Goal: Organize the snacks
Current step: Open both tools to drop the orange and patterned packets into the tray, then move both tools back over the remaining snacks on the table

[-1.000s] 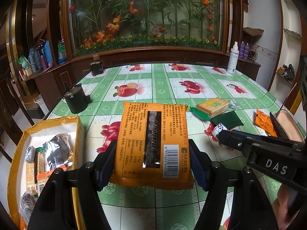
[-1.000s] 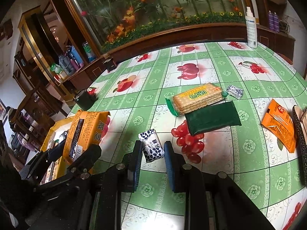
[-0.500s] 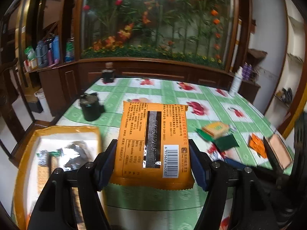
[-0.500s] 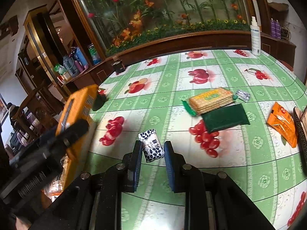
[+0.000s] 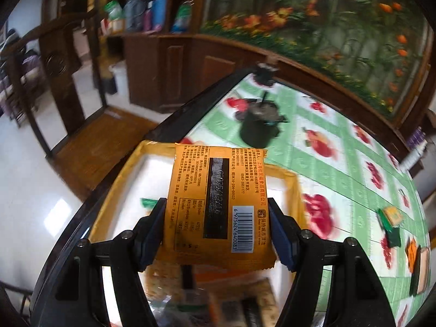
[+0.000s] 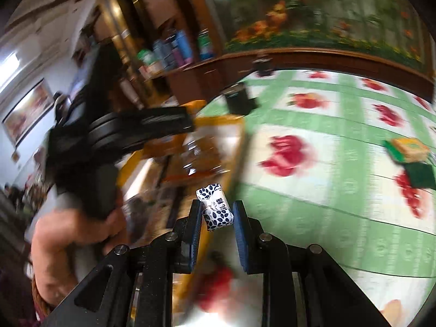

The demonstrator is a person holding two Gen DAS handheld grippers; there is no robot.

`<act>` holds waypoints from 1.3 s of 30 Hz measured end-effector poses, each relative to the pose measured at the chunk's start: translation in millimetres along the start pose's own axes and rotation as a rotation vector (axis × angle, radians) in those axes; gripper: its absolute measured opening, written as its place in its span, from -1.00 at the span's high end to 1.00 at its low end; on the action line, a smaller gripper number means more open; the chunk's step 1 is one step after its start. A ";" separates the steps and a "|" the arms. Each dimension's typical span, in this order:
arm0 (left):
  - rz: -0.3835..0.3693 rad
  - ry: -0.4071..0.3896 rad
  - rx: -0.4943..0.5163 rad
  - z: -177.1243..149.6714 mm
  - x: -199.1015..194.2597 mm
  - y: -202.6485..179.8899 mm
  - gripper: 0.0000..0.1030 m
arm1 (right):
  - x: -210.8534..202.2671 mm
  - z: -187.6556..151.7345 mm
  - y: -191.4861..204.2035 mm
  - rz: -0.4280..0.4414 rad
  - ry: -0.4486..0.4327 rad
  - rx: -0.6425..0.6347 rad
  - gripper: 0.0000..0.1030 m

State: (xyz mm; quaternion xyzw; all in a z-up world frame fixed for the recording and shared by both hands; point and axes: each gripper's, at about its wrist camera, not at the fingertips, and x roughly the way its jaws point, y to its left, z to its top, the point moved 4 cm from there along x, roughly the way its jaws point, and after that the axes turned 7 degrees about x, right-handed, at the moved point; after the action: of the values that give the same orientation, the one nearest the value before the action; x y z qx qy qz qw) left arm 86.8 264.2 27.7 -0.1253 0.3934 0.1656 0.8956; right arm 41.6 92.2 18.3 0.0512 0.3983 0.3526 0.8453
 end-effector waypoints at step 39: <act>0.208 -0.140 -0.045 9.3 -33.7 32.4 -0.36 | -2.7 -18.0 14.6 0.321 0.108 0.003 0.12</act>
State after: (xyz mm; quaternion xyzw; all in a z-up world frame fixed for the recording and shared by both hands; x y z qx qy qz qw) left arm 58.8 290.5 55.9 -0.0921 0.3368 0.2747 0.8959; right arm 19.6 97.9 13.2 0.0964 0.4306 0.4845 0.7553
